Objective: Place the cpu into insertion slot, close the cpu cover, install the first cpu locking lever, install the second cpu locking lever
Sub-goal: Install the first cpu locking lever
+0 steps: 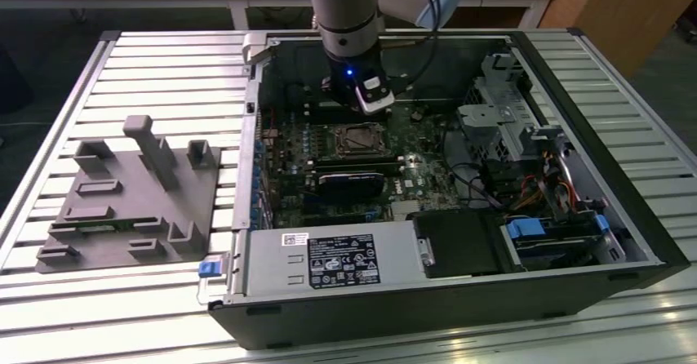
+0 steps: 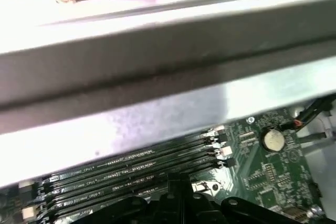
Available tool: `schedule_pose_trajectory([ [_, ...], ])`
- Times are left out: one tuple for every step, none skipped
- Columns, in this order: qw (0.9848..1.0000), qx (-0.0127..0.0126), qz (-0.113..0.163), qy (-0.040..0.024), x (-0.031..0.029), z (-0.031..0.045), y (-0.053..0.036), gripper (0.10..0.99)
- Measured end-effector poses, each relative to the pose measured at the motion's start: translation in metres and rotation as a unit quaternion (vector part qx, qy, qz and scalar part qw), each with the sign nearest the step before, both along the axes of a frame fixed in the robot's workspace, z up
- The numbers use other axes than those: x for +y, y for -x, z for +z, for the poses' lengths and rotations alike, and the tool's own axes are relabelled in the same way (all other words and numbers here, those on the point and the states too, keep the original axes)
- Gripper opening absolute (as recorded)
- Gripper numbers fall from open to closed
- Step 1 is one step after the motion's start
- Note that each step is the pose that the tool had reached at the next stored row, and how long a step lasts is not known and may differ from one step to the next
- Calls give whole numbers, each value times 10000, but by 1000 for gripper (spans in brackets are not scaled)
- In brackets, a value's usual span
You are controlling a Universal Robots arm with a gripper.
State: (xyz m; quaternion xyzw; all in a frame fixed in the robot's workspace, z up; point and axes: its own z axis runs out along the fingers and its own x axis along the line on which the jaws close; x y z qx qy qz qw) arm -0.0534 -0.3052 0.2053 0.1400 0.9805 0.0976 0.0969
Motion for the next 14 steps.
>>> schedule_pose_trajectory([
  [10000,0,0,1,0,25,-1,106],
  [10000,1,0,1,0,44,-1,106],
  [10000,1,0,1,0,56,-2,106],
  [10000,0,0,0,0,56,-3,106],
  [10000,0,0,0,0,56,-3,106],
  [10000,0,0,-1,0,56,-3,106],
  [10000,0,0,-2,0,56,-3,106],
  [10000,1,0,-2,0,57,-3,106],
  [10000,1,0,-3,0,57,-2,106],
  [10000,2,0,-3,0,57,-3,106],
  [10000,3,1,3,0,56,-3,106],
  [10000,17,1,18,-1,55,-4,106],
  [10000,46,0,42,0,54,-8,106],
  [10000,72,0,69,-1,54,-11,106],
])
